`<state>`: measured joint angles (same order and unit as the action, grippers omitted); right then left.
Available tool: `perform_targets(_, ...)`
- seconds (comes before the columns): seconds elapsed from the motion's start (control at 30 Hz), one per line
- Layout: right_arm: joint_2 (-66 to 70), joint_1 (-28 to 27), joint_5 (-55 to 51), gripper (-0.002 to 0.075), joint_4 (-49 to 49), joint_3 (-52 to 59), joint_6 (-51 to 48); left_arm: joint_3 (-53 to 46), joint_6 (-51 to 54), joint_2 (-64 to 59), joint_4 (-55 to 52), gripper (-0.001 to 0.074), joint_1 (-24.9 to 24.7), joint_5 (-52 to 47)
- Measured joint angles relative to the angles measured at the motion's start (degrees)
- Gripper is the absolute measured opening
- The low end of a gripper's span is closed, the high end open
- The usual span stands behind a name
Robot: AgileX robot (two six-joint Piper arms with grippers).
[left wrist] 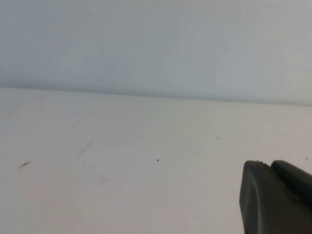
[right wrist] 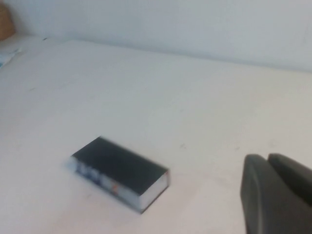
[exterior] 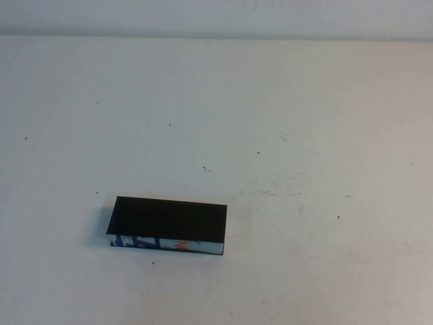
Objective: Return glasses to glasses case
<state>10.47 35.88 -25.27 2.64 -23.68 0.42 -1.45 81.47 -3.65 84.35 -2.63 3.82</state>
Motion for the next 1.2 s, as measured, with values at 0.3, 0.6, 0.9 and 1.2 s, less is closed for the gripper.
perform_targets(0.3,-0.99,-30.98,19.23,-0.0011,3.63,14.31,0.00,0.00,0.00,0.00,0.00,-0.0004,0.00,0.00)
perform_targets(0.6,-10.73,-36.93,20.12,-0.0011,4.00,24.61,-1.08,0.00,0.00,0.00,0.00,-0.0004,0.00,0.00)
perform_targets(0.9,-10.96,-37.03,4.45,-0.0011,4.89,25.24,-1.08,-0.03,0.00,0.00,0.00,-0.0004,0.00,0.00)
perform_targets(1.2,-10.96,-37.03,3.92,-0.0011,5.75,25.13,-1.20,-0.03,0.00,0.00,0.00,-0.0004,0.00,0.00)
